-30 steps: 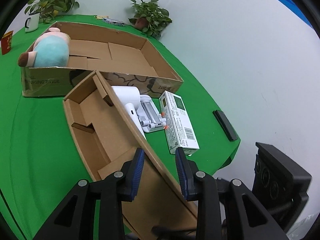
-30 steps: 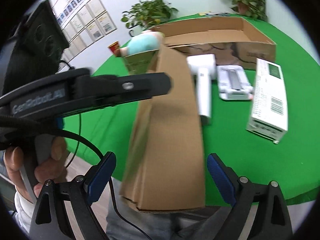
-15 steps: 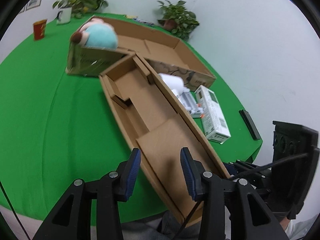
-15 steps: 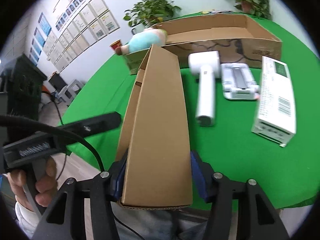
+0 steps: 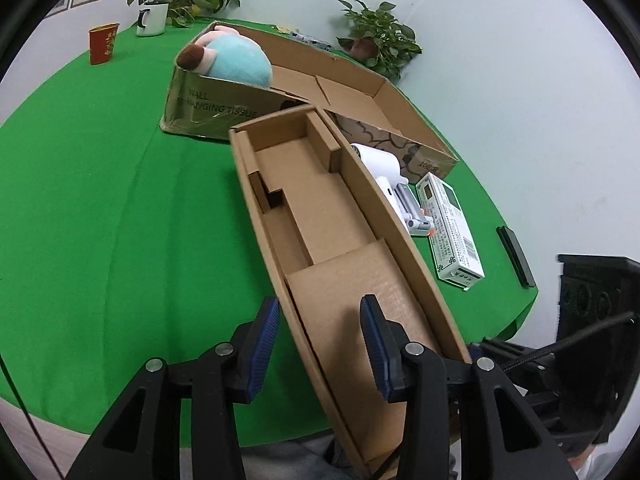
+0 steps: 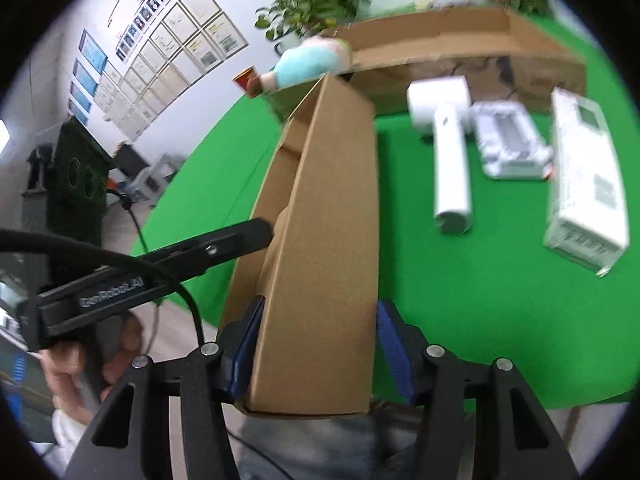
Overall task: Organize objects
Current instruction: 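Carry the cardboard tray into the box beside the plush pig and lower it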
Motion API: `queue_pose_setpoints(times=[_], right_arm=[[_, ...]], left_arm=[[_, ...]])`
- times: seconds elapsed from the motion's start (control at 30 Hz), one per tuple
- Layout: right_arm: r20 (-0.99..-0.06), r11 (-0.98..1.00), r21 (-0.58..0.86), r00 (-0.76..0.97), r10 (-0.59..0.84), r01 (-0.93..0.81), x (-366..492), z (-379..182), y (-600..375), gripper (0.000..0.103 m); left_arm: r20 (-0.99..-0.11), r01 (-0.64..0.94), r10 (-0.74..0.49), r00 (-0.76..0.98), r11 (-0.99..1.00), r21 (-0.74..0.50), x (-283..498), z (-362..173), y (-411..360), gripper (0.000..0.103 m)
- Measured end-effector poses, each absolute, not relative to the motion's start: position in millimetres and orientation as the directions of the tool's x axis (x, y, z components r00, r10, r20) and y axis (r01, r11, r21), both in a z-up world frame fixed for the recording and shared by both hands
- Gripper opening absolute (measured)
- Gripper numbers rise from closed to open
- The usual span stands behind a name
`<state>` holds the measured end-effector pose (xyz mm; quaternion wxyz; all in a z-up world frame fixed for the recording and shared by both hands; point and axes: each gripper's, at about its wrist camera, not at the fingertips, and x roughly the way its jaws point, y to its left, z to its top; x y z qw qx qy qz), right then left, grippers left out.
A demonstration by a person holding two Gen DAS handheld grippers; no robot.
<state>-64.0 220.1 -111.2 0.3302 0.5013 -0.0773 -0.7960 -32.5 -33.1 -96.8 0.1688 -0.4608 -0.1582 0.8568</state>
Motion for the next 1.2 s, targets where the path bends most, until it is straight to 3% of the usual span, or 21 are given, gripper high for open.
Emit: queue_pose_setpoints(times=[0.07,0.13,0.27,0.33,0.43,0.5,0.83,1.2], right_arm=[[-0.742,-0.769,0.479,-0.273,-0.612,0.423,-69.7,-114.7,225.6,0.055],[-0.753,-0.801,0.441,-0.319,-0.576,0.405,-72.0,-113.0,228.7,0.055],[-0.752,-0.831,0.324,-0.409,-0.516,0.452,-70.9,-100.2,216.6,0.051],[-0.754,-0.843,0.263,-0.445,-0.483,0.469,-71.5,-95.9,209.0,0.032],[-0.766,-0.864,0.219,-0.469,-0.44,0.453,-77.9,-98.0,206.9,0.015],[-0.779,-0.872,0.221,-0.458,-0.427,0.437,-82.9,-103.7,209.1,0.01],[-0.753,-0.886,0.206,-0.511,-0.415,0.416,-71.3,-98.7,209.5,0.01],[-0.562,-0.901,0.175,-0.711,-0.423,0.398,-68.6,-22.3,216.0,0.01]], left_arm=[[-0.739,-0.146,0.447,-0.504,-0.887,-0.438,-31.9,-98.3,-34.0,0.031],[-0.747,-0.15,0.438,-0.501,-0.894,-0.423,-32.3,-99.3,-28.9,0.033],[-0.757,-0.165,0.432,-0.491,-0.899,-0.406,-34.8,-99.9,-16.5,0.025],[-0.758,-0.164,0.436,-0.486,-0.897,-0.411,-36.6,-100.8,-13.8,0.022],[-0.763,-0.159,0.426,-0.486,-0.901,-0.403,-38.5,-101.5,-11.8,0.021],[-0.763,-0.158,0.421,-0.49,-0.904,-0.397,-39.0,-101.8,-11.5,0.02],[-0.763,-0.18,0.373,-0.528,-0.927,-0.329,-29.8,-88.4,-6.6,0.015],[-0.625,-0.264,0.373,-0.686,-0.928,-0.264,-36.8,0.8,0.4,0.014]])
